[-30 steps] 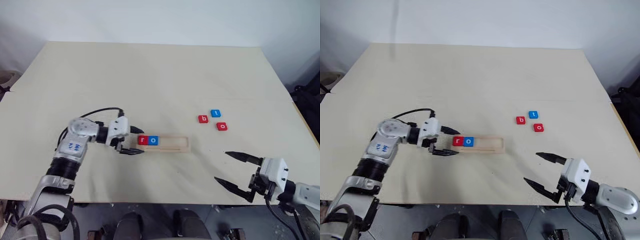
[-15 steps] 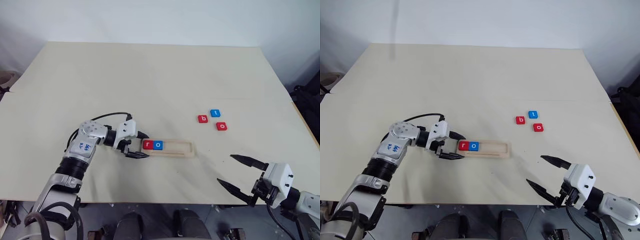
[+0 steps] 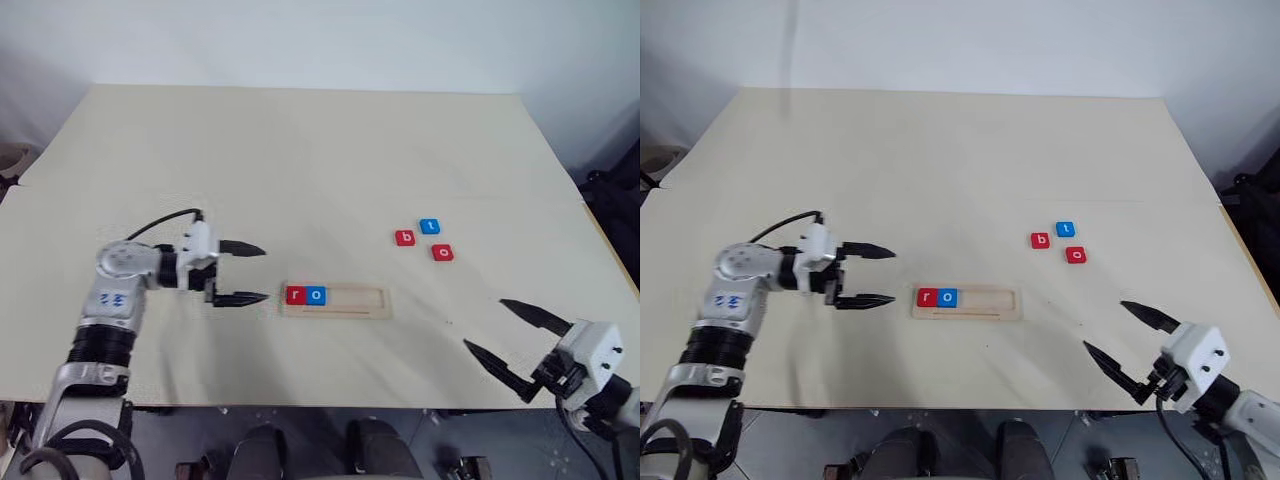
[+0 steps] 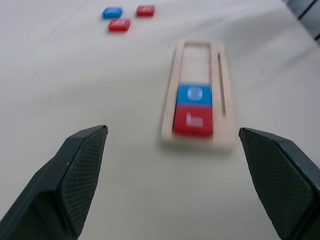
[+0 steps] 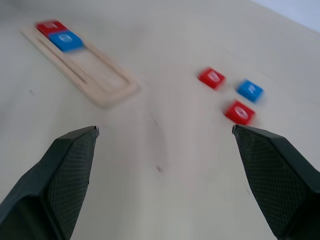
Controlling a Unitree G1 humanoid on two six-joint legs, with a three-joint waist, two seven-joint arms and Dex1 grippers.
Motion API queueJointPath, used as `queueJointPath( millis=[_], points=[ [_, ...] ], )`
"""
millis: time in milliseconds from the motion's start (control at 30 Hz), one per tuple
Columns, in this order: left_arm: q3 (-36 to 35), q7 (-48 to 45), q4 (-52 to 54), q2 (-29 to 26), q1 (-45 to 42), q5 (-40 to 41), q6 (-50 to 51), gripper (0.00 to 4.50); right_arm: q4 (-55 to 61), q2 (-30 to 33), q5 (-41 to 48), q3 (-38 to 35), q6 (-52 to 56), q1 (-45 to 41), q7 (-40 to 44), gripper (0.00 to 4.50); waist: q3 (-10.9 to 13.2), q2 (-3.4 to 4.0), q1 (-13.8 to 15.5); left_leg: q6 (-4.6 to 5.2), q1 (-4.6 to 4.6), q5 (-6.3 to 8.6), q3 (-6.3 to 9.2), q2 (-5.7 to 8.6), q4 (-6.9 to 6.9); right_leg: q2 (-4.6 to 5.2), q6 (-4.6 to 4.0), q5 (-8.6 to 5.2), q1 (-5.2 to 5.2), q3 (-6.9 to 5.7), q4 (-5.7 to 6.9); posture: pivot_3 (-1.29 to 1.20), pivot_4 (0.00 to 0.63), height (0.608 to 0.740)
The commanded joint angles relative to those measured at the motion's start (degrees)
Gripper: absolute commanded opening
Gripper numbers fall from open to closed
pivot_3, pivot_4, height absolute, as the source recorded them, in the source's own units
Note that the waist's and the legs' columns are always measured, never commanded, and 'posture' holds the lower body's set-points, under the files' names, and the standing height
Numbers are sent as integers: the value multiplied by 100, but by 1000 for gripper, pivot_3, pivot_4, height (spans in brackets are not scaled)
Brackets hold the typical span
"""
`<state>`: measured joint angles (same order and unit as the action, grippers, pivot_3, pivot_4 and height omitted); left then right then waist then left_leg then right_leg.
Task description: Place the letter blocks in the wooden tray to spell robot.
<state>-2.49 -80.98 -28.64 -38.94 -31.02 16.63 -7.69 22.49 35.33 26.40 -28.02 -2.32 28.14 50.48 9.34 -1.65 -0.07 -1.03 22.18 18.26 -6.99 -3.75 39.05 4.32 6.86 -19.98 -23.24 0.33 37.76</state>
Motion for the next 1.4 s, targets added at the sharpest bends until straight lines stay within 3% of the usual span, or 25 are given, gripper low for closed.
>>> queueJointPath(
  millis=[33,267,467,633,700,933,1133,1400],
  points=[
    [-298,-13,-85,-83,89,147,-500,4466,-129,-81,13,-365,-261,129,-1,4500,0,0,9,0,0,2,0,0,0,1,0,0,0,0,0,0,150,740],
    [-424,89,323,21,428,355,-419,4466,-368,-58,57,-436,-368,186,107,4500,0,0,2,1,-2,7,3,1,0,3,0,0,12,-4,-3,0,150,740],
    [-541,389,906,41,721,577,-34,4466,-291,249,328,-129,372,-815,-126,4500,-2,9,-68,0,-14,7,12,-6,-1,2,0,0,13,5,4,0,150,740],
    [-600,608,1344,20,1008,688,258,4466,-236,722,132,423,2287,-1907,-1152,4500,-3,13,-65,0,-14,7,23,-6,0,7,0,0,12,4,6,0,150,740],
    [-606,737,1629,69,1159,743,357,4466,-485,829,79,888,3132,-2854,-1524,4500,-3,13,-101,0,-13,7,25,-5,1,10,-1,0,9,6,7,0,150,740],
    [-625,1054,2237,154,1396,825,605,4466,-1279,685,-62,1747,4968,-4829,-2200,4500,1,20,-108,-1,4,7,23,-6,2,12,-2,-1,-17,7,17,0,150,740],
    [-608,1251,2559,232,1518,860,736,4466,-1654,429,-235,2111,5646,-5567,-2524,4500,1,21,-138,0,12,7,17,-6,2,13,-1,0,-21,6,13,0,150,740],
    [-564,1354,2761,323,1501,895,741,4466,-1782,313,-496,2246,5463,-5776,-2489,4500,1,22,-149,0,13,7,14,-7,0,13,-1,0,-24,7,13,0,150,740]
  ],
)
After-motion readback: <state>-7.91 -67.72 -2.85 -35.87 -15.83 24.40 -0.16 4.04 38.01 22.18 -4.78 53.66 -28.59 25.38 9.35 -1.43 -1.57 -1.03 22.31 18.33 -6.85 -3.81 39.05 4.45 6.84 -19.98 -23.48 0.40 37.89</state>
